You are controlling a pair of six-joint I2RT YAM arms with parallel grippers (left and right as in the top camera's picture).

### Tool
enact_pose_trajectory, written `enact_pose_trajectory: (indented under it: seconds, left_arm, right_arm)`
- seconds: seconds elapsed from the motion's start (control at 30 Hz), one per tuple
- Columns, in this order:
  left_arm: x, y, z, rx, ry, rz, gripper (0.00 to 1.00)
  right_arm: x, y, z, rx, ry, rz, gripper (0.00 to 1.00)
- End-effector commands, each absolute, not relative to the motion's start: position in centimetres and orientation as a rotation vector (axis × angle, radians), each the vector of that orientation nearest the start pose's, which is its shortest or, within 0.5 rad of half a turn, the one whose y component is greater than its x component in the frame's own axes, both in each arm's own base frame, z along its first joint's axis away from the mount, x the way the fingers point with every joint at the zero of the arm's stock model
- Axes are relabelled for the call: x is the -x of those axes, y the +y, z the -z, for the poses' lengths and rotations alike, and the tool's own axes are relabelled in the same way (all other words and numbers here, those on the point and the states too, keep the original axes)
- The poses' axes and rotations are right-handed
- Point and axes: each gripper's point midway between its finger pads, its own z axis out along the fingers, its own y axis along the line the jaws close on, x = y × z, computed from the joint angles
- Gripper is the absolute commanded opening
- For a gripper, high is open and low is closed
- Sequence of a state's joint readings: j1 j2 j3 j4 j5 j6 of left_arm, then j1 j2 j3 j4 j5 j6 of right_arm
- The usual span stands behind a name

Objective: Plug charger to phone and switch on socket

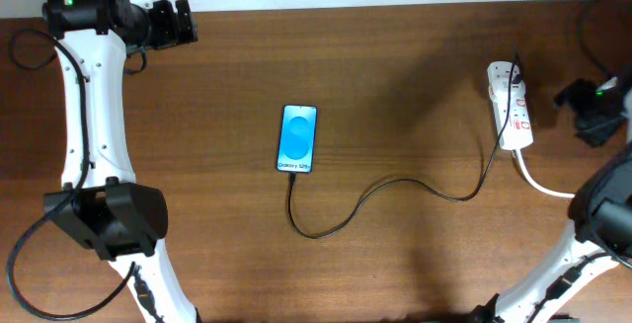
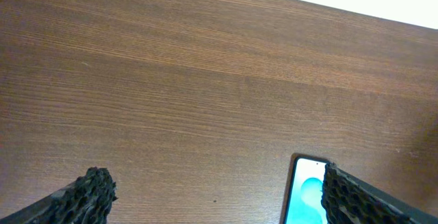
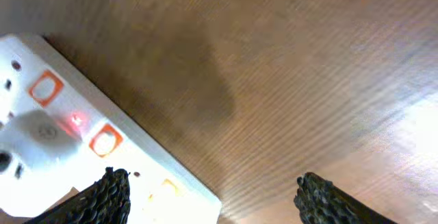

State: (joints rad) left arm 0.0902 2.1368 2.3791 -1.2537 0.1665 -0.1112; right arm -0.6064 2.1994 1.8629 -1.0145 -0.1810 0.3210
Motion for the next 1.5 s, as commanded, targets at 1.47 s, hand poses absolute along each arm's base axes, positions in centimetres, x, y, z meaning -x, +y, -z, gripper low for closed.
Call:
enact_pose_trajectory:
  seconds: [1.47]
  left_arm:
    - [-51.0,2.2,-26.4,0.176,2.534,0.198,0.99]
  right_arm:
    - [-21.3,-0.2,-41.5,-0.127,2.279,-0.089,0.98]
